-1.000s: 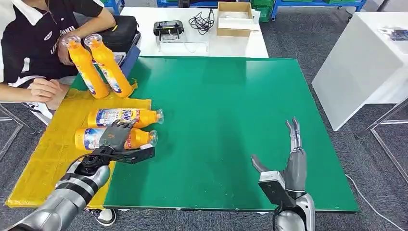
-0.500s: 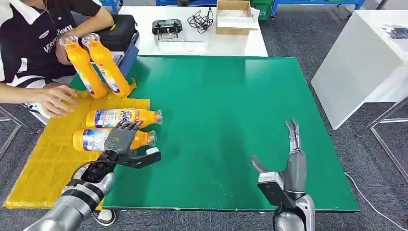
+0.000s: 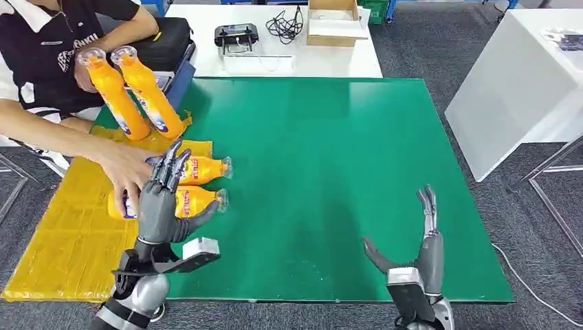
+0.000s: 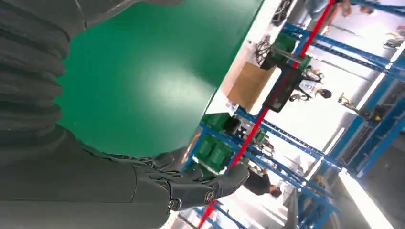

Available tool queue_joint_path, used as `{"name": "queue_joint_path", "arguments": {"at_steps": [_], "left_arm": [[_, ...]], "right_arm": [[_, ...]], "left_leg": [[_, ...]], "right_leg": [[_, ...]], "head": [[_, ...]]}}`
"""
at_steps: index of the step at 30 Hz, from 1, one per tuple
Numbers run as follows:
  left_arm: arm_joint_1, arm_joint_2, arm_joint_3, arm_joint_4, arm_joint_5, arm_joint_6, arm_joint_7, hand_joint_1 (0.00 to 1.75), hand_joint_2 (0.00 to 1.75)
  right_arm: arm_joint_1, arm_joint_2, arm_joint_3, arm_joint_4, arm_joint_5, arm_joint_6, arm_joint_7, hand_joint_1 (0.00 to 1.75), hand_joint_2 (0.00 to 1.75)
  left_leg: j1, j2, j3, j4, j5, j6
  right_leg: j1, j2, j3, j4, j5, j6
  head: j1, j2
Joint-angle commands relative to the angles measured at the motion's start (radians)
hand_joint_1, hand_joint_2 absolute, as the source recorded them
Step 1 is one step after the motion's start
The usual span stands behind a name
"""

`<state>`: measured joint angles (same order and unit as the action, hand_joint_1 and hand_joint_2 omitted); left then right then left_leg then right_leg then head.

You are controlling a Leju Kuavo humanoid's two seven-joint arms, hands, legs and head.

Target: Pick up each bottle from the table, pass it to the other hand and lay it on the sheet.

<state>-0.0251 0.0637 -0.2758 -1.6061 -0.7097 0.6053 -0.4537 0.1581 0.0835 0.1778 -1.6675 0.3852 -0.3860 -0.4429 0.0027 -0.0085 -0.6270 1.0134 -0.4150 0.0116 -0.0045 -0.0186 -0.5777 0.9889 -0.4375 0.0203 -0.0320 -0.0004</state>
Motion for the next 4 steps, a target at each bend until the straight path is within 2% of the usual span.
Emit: {"name": "queue_joint_path", "arguments": {"at_steps": [1,3,4], "left_arm": [[0.105,-0.072,-0.036,-0.087,0.099,-0.061,-0.050,0.00,1.75],[0.102,-0.071,-0.034,-0.087,0.100,-0.062,-0.051,0.00,1.75],[0.115,-0.072,-0.040,-0.088,0.223,-0.183,-0.046,0.00,1.75]], "right_arm": [[0.060,-0.019,0.001,-0.054,-0.046,0.019,-0.027,0.00,1.75],[0.058,-0.019,0.000,-0.052,-0.046,0.020,-0.027,0.00,1.75],[0.063,-0.005,-0.009,-0.055,-0.081,0.030,-0.039,0.00,1.75]], "left_leg": [[0.000,0.000,0.003,0.000,-0.002,-0.001],[0.000,0.000,0.001,0.000,-0.001,0.000],[0.000,0.000,0.003,0.000,-0.002,0.000]], "right_leg": [[0.000,0.001,0.004,-0.001,-0.002,0.000],[0.000,0.001,0.001,-0.001,-0.002,0.002],[0.000,0.001,0.003,-0.001,-0.002,0.002]], "head": [[0.000,0.000],[0.000,0.000],[0.000,0.000]]}}
